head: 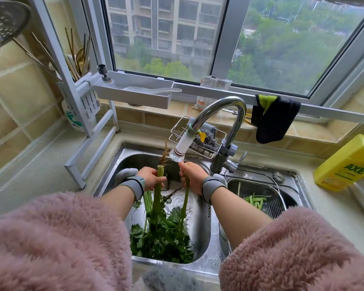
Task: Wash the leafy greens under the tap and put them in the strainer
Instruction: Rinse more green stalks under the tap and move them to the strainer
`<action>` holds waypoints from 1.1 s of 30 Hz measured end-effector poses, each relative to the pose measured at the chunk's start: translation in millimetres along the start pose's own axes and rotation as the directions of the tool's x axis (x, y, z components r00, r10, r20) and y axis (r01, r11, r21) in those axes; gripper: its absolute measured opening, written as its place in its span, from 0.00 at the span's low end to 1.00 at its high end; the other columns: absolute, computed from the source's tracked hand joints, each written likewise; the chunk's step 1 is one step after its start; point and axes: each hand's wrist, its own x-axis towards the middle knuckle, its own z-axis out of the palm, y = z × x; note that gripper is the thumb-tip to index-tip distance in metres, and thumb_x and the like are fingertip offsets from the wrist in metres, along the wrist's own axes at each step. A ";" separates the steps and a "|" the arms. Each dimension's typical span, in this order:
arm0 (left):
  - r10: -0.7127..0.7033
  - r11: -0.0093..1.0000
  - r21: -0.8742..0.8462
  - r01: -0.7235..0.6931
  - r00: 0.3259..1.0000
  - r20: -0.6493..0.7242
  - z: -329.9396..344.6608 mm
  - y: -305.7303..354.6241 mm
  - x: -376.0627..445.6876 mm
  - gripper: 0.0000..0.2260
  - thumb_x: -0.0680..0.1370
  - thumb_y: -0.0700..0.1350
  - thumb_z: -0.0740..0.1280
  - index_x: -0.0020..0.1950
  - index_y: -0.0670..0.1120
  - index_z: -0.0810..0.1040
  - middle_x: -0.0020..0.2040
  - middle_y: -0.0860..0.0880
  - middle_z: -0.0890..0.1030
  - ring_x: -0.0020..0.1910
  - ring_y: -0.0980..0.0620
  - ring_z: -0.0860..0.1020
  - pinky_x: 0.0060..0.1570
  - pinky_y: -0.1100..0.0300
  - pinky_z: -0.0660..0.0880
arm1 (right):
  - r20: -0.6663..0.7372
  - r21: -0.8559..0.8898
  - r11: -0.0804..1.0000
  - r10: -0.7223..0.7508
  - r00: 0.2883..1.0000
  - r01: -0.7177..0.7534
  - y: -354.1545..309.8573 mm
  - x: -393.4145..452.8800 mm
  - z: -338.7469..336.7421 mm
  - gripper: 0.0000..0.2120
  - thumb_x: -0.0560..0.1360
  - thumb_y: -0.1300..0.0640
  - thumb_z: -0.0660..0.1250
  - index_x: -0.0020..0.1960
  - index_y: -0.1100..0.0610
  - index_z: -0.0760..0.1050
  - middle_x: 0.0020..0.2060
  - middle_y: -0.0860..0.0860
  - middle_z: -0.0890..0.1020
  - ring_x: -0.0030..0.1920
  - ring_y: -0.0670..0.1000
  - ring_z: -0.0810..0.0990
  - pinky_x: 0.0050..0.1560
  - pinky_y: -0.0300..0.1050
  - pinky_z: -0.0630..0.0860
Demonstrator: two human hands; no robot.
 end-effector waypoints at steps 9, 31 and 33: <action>0.036 0.963 -0.269 -0.033 0.999 0.005 17.0 1.4 -5.7 0.07 0.81 0.44 0.59 0.45 0.44 0.74 0.49 0.44 0.79 0.50 0.48 0.75 0.49 0.58 0.70 | -0.045 0.461 0.887 0.064 0.997 -0.036 -10.6 1.1 1.7 0.12 0.82 0.54 0.53 0.44 0.60 0.67 0.33 0.55 0.71 0.36 0.53 0.74 0.39 0.45 0.72; -0.023 0.935 -0.353 0.040 0.998 0.051 -1.0 -10.8 -8.5 0.10 0.69 0.32 0.72 0.32 0.40 0.75 0.39 0.39 0.80 0.45 0.41 0.81 0.56 0.47 0.76 | -0.005 0.144 0.990 0.000 1.000 0.000 -11.1 -8.8 4.0 0.16 0.82 0.55 0.53 0.41 0.59 0.73 0.30 0.52 0.74 0.24 0.46 0.72 0.26 0.37 0.72; -0.034 0.936 -0.347 0.051 0.998 0.057 0.0 -10.8 -7.0 0.10 0.69 0.32 0.72 0.32 0.41 0.74 0.39 0.40 0.81 0.49 0.39 0.81 0.58 0.47 0.76 | -0.044 -0.043 0.999 -0.033 0.998 0.032 -9.1 -4.8 -0.5 0.15 0.82 0.55 0.53 0.45 0.57 0.77 0.27 0.49 0.67 0.24 0.44 0.64 0.25 0.36 0.63</action>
